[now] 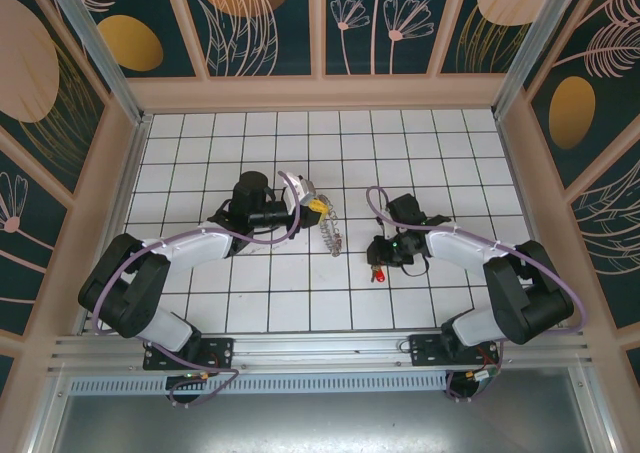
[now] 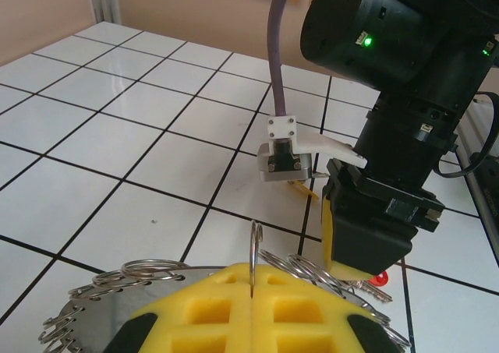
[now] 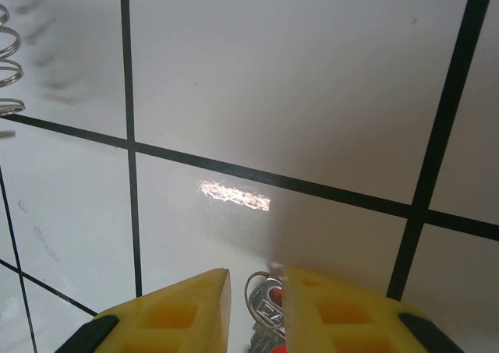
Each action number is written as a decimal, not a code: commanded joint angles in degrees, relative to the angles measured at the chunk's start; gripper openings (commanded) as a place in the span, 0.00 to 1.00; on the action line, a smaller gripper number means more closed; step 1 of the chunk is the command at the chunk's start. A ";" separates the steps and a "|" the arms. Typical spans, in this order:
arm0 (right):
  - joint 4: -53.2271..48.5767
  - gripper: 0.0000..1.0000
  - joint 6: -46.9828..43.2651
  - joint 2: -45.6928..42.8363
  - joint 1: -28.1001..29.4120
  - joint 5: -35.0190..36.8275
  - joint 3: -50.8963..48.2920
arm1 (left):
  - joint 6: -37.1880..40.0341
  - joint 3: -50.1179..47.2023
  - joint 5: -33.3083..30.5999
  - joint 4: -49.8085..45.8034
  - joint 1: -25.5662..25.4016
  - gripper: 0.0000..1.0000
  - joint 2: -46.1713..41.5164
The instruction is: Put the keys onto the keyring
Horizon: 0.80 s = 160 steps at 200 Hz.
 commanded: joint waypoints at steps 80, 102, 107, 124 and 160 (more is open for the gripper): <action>-0.39 0.12 -0.40 1.01 0.76 3.85 1.22 | 0.08 1.17 2.58 2.46 -0.12 0.00 -0.98; 0.70 0.09 0.21 0.92 0.71 4.83 1.31 | 0.11 1.56 2.70 1.93 -0.06 0.00 -0.63; 1.11 0.08 0.39 0.80 0.61 5.07 1.23 | 0.17 1.57 2.73 1.84 -0.10 0.00 -0.58; 2.54 0.06 1.44 0.84 0.10 6.35 1.22 | -0.01 1.90 2.85 1.82 -0.04 0.00 -0.14; 4.93 0.06 2.58 1.47 -1.92 5.90 1.26 | -0.51 2.50 3.42 2.10 -0.11 0.00 0.69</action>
